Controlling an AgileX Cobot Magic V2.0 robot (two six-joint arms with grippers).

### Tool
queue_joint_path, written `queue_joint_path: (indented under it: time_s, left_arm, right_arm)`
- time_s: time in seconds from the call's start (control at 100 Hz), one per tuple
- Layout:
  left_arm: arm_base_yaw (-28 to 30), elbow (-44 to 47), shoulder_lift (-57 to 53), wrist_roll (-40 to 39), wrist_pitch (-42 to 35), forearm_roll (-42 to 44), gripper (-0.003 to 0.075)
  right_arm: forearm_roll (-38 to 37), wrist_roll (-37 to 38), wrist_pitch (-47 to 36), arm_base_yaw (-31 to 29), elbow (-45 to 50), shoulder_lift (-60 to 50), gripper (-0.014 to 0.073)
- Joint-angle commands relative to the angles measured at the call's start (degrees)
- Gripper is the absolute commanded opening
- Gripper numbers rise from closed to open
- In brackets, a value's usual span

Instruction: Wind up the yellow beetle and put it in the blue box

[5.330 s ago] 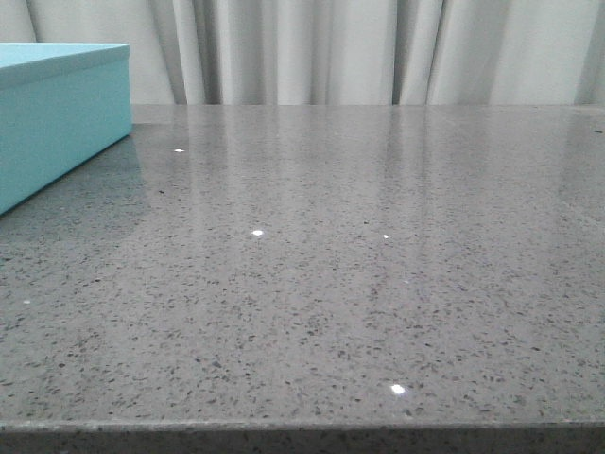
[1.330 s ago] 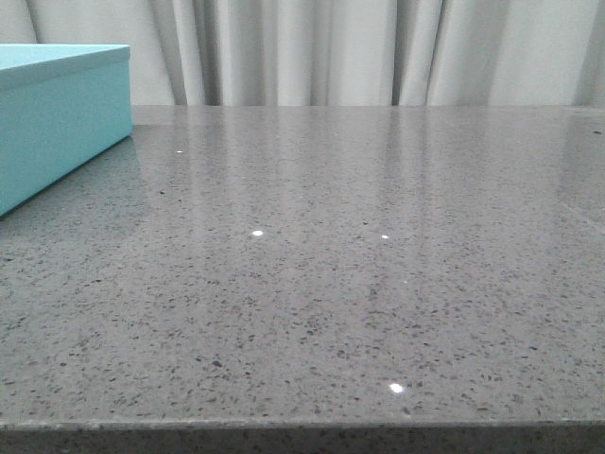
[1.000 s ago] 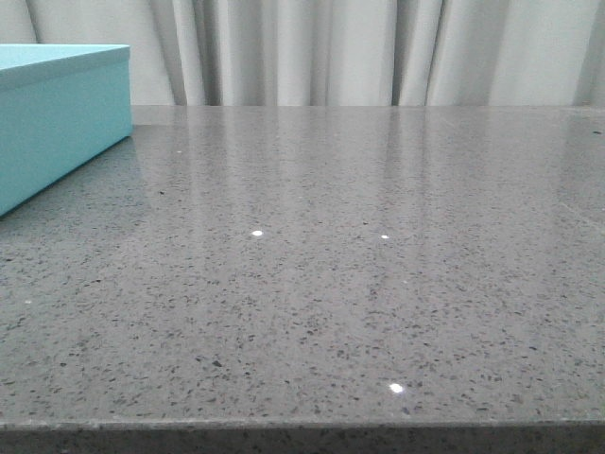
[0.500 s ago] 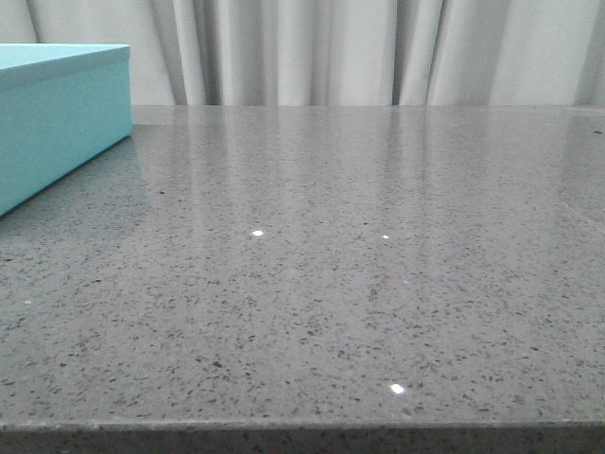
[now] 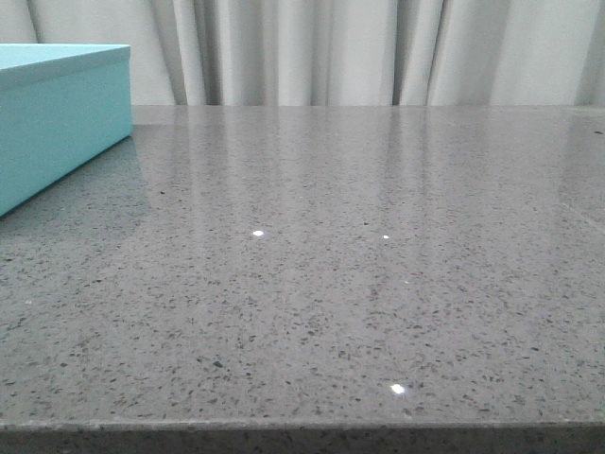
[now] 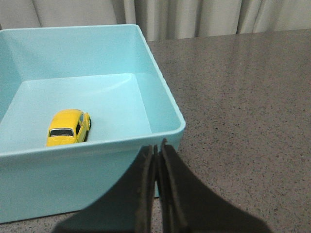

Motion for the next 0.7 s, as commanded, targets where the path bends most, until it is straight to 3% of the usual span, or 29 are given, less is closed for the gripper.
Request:
queue_joint_path:
  time_s: [0.0,0.32,0.69]
  left_arm:
    - [-0.4,0.1,-0.6,0.1,-4.7,-0.5,-0.002]
    - [2.2,13.5,-8.8,-6.3,-17.0,6.8,-0.002]
    - [12.3,22.7,-20.8,-6.3,-18.0,4.1,-0.002]
  right_arm:
    - [-1.2,-0.7,-4.8,0.0,-1.3,0.8,-0.0067]
    - [-1.2,-0.7,-4.8,0.0,-1.3,0.8,-0.0067]
    - [-1.2,-0.7,-4.8,0.0,-1.3,0.8,-0.0067]
